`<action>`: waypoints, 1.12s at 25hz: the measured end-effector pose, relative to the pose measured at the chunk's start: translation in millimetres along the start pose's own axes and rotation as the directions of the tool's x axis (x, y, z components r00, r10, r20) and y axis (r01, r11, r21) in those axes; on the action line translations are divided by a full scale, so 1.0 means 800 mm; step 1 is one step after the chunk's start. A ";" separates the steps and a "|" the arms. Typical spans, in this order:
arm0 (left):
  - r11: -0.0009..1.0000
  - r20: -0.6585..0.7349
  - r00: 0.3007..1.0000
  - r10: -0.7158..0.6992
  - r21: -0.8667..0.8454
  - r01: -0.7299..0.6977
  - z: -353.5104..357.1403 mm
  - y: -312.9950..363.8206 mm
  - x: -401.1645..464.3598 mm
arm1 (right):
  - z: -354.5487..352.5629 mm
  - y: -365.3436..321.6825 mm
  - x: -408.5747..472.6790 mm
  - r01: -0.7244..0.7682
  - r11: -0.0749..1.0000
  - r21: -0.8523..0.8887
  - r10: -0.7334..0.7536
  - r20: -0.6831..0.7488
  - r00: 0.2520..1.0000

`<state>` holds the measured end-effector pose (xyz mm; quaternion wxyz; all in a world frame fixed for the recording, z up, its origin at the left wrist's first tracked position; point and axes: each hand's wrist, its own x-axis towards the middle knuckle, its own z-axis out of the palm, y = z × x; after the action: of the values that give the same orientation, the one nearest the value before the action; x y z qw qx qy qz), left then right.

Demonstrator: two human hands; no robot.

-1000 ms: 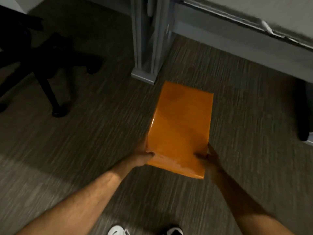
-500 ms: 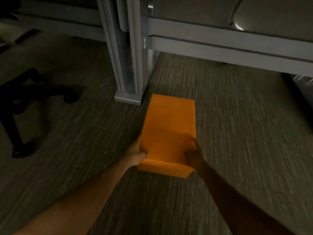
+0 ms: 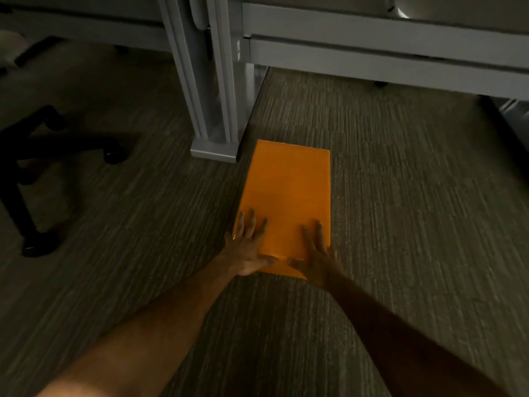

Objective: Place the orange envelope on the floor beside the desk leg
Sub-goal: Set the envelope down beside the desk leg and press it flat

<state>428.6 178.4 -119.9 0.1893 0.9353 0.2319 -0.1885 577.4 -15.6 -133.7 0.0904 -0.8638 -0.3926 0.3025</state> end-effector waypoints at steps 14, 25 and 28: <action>0.998 -0.095 0.995 0.042 0.040 -0.038 0.004 -0.012 0.018 | 0.010 0.003 0.019 0.015 0.999 -0.047 -0.019 -0.094 0.995; 0.999 -0.113 0.993 0.046 0.018 -0.044 -0.036 -0.058 0.097 | -0.024 -0.020 0.104 0.028 0.992 -0.123 -0.044 -0.134 0.990; 0.999 -0.144 0.989 0.042 0.024 -0.039 -0.049 -0.072 0.120 | -0.033 -0.024 0.134 0.037 0.990 -0.135 -0.058 -0.155 0.986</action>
<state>488.9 277.7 -144.3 0.1657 0.9530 0.2238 -0.1190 635.4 78.2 -153.5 0.0717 -0.8796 -0.4238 0.2040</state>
